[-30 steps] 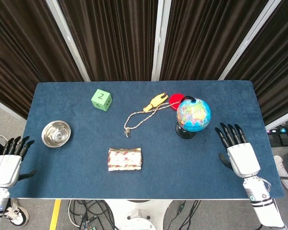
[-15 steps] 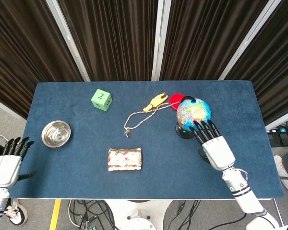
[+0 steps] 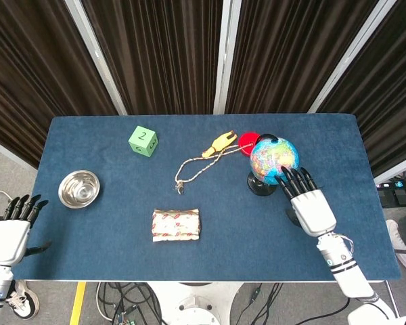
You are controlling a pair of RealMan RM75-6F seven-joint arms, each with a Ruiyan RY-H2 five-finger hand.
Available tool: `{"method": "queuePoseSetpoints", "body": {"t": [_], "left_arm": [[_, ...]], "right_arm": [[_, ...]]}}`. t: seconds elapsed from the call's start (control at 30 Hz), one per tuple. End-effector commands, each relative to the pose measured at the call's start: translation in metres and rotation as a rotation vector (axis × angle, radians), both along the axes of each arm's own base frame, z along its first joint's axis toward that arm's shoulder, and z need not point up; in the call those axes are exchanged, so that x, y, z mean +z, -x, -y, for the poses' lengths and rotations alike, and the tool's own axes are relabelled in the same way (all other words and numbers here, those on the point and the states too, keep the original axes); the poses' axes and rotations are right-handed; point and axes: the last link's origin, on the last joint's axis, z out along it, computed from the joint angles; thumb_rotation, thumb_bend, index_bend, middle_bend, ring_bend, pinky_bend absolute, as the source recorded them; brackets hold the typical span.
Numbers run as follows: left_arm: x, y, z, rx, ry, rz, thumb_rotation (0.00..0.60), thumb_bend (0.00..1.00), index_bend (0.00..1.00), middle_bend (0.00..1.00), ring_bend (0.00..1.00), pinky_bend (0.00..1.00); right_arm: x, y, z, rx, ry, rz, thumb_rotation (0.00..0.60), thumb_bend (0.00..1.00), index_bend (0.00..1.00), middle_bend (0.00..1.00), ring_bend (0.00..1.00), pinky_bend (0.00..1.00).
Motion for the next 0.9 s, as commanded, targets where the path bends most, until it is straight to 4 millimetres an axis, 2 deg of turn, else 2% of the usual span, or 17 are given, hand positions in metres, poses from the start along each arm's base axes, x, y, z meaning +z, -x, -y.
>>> {"method": "queuePoseSetpoints", "body": {"t": [0.03,0.2,0.4,0.57,0.73,0.9], "left_arm": [[0.000,-0.001,0.000,-0.001,-0.001,-0.001,0.600,0.00,0.14,0.08,0.00,0.04],[0.000,0.000,0.000,0.005,0.002,-0.001,0.600,0.00,0.14,0.08,0.00,0.04],[0.000,0.001,0.001,0.011,0.002,-0.001,0.600,0.00,0.14,0.08,0.00,0.04],[-0.001,0.001,0.000,0.014,0.007,-0.004,0.600,0.00,0.14,0.08,0.00,0.04],[-0.002,-0.001,0.000,0.010,0.013,-0.006,0.600,0.00,0.14,0.08,0.00,0.04],[-0.001,-0.001,0.000,0.009,0.009,-0.006,0.600,0.00,0.14,0.08,0.00,0.04]], "right_arm": [[0.003,0.004,0.001,-0.015,0.007,0.002,0.600,0.23,0.00,0.00,0.00,0.00],[0.009,0.016,0.005,-0.060,0.028,0.012,0.600,0.23,0.00,0.00,0.00,0.00],[0.021,0.046,0.025,-0.197,0.068,0.015,0.600,0.23,0.00,0.00,0.00,0.00],[0.031,0.060,0.028,-0.242,0.107,0.042,0.600,0.23,0.00,0.00,0.00,0.00],[0.036,0.062,0.025,-0.237,0.125,0.060,0.600,0.23,0.00,0.00,0.00,0.00],[0.035,0.047,0.018,-0.146,0.123,0.084,0.600,0.23,0.00,0.00,0.00,0.00]]}}
